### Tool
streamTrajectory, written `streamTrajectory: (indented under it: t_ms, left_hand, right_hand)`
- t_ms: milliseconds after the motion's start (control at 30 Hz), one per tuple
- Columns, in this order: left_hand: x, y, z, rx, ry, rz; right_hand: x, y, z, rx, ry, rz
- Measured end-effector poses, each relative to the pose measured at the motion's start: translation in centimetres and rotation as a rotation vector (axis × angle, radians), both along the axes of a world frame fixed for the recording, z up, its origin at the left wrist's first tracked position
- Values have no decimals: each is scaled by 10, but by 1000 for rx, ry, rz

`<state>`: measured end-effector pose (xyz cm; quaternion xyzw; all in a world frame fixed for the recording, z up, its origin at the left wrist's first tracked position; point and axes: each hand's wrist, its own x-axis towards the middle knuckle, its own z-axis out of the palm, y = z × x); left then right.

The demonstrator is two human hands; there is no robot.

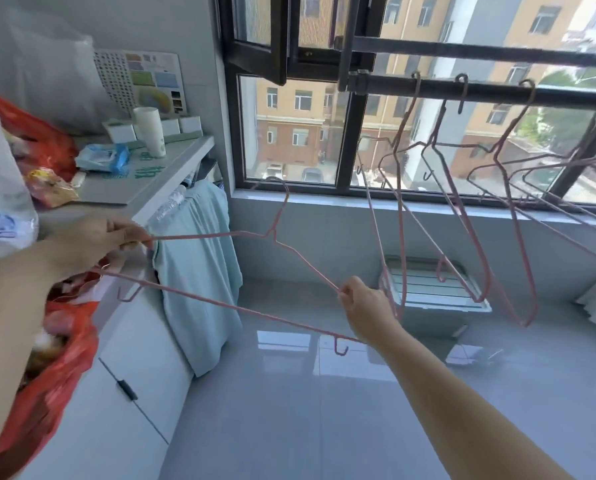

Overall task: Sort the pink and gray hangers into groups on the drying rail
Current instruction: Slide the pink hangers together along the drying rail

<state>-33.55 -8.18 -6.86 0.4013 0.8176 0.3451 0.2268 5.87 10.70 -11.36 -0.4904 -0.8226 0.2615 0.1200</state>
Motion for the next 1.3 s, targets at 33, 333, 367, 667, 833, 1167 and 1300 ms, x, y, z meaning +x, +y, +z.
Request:
streamTrajectory:
  t_ms: [33, 333, 367, 667, 833, 1167, 1300]
  left_hand:
    - [9, 5, -2, 32, 47, -31]
    - [86, 74, -54, -34, 326, -51]
    - [104, 79, -54, -26, 304, -86]
    - [239, 50, -21, 74, -145, -543]
    - [268, 48, 6, 196, -268, -642]
    - [286, 77, 31, 435, -306, -569]
    - [298, 86, 28, 452, -377, -533]
  right_hand:
    - [5, -5, 1, -64, 31, 10]
    - [26, -70, 14, -409, 398, -5]
    - [22, -77, 14, -434, 440, -20]
    - [9, -95, 46, -497, 896, -186]
    - [4, -84, 87, -420, 1056, -162]
    - [-11, -46, 129, -498, 1143, -192]
    - [-6, -33, 123, -520, 1086, -231]
